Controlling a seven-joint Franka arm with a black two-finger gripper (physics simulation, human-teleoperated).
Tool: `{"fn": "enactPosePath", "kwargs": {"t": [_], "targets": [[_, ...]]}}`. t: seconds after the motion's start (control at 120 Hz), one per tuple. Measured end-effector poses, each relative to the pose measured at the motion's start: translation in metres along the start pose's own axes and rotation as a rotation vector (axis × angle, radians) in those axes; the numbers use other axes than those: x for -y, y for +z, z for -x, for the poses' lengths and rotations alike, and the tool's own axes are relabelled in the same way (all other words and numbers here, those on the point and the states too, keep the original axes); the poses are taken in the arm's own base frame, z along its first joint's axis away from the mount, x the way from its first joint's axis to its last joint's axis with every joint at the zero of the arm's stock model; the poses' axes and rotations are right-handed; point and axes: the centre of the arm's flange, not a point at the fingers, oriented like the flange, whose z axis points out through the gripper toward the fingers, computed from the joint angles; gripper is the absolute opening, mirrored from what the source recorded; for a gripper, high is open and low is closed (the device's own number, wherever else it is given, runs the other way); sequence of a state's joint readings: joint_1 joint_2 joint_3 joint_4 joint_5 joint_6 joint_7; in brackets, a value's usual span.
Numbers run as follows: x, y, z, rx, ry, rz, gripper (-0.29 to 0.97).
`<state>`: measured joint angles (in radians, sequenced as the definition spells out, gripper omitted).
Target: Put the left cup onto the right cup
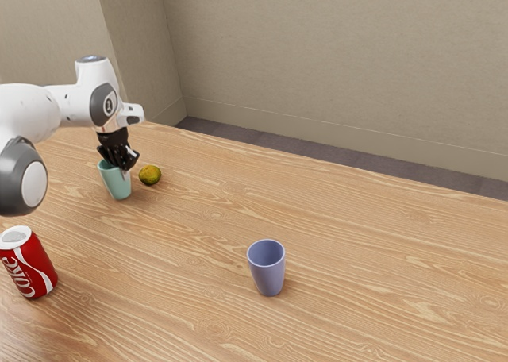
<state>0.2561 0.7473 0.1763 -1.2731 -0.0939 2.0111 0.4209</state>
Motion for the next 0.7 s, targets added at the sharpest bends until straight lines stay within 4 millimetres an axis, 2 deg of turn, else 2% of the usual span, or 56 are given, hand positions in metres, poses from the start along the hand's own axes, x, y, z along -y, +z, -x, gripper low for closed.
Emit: {"fn": "enactPosePath", "kwargs": {"t": [0.125,0.25,0.45,0.7], "targets": [[-0.002,-0.027,0.009,-0.012,-0.003,0.006,-0.09],[-0.024,-0.062,0.029,-0.018,0.013,0.035,-0.1],[-0.099,-0.109,0.054,-0.015,0.109,0.062,-0.1],[-0.193,-0.148,0.088,-0.006,0.25,0.064,-0.1]]}}
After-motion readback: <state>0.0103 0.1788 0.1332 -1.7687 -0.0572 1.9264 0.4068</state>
